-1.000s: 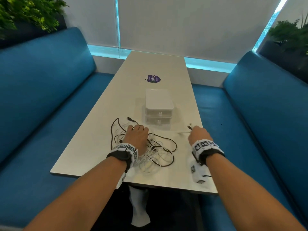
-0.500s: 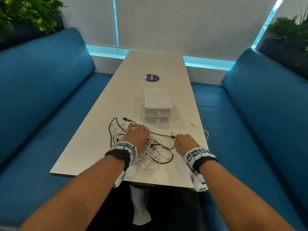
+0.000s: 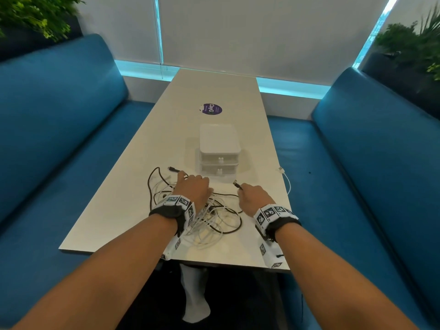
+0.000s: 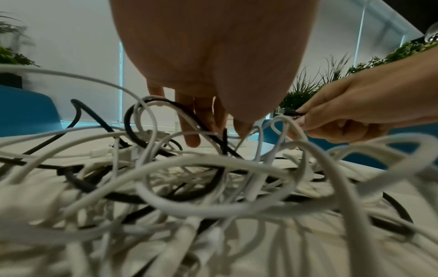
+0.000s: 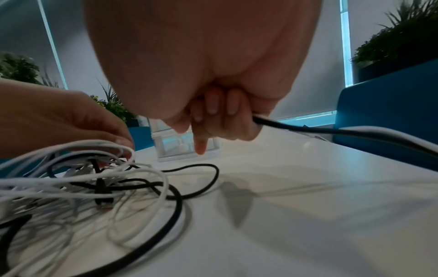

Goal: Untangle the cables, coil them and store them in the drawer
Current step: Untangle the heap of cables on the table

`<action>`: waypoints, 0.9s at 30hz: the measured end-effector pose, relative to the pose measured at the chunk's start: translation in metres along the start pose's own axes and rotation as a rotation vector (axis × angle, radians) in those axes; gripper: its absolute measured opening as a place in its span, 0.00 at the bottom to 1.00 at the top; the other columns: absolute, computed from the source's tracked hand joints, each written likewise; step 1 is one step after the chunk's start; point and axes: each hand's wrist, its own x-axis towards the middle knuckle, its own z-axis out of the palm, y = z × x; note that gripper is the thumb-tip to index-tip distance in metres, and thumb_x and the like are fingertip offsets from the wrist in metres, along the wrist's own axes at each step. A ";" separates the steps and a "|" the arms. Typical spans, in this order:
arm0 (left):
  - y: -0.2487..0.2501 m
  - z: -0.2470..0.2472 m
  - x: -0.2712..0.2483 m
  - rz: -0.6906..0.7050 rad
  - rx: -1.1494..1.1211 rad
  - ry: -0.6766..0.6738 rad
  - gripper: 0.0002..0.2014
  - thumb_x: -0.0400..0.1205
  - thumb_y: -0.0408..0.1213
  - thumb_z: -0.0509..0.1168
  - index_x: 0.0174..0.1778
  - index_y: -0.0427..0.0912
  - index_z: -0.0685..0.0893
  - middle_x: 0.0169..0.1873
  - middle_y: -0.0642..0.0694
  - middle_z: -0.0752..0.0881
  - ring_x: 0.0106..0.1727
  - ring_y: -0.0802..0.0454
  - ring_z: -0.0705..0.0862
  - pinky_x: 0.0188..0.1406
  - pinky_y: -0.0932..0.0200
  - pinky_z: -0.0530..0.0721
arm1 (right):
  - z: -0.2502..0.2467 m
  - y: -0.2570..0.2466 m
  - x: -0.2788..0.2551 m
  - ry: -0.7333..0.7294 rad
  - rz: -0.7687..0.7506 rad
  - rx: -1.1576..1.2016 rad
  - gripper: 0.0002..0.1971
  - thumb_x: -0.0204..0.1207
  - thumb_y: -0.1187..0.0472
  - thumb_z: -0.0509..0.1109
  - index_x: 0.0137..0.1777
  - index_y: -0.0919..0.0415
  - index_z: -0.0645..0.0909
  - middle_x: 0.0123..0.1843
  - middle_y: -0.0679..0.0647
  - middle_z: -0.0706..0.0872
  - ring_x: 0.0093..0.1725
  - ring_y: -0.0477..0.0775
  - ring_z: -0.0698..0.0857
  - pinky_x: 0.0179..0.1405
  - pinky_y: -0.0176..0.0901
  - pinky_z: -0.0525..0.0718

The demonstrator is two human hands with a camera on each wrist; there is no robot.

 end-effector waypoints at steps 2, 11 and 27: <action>0.003 0.004 0.004 -0.039 0.020 -0.042 0.18 0.88 0.53 0.52 0.42 0.46 0.80 0.39 0.50 0.82 0.52 0.43 0.84 0.72 0.36 0.59 | 0.003 -0.004 0.000 0.000 -0.008 0.022 0.17 0.86 0.53 0.53 0.58 0.64 0.78 0.54 0.65 0.84 0.50 0.66 0.84 0.43 0.49 0.79; 0.007 0.018 0.013 -0.066 -0.002 -0.081 0.10 0.81 0.51 0.65 0.48 0.54 0.89 0.49 0.51 0.85 0.58 0.44 0.82 0.68 0.36 0.59 | 0.011 -0.005 0.008 -0.056 0.001 0.059 0.17 0.87 0.56 0.52 0.60 0.66 0.78 0.58 0.66 0.84 0.52 0.65 0.83 0.42 0.46 0.74; 0.018 0.005 0.009 0.161 -0.111 0.209 0.09 0.84 0.40 0.65 0.49 0.55 0.91 0.49 0.54 0.84 0.57 0.53 0.82 0.82 0.44 0.43 | 0.004 -0.014 0.007 0.026 0.045 0.257 0.21 0.88 0.54 0.52 0.60 0.67 0.82 0.60 0.66 0.85 0.60 0.67 0.82 0.56 0.51 0.78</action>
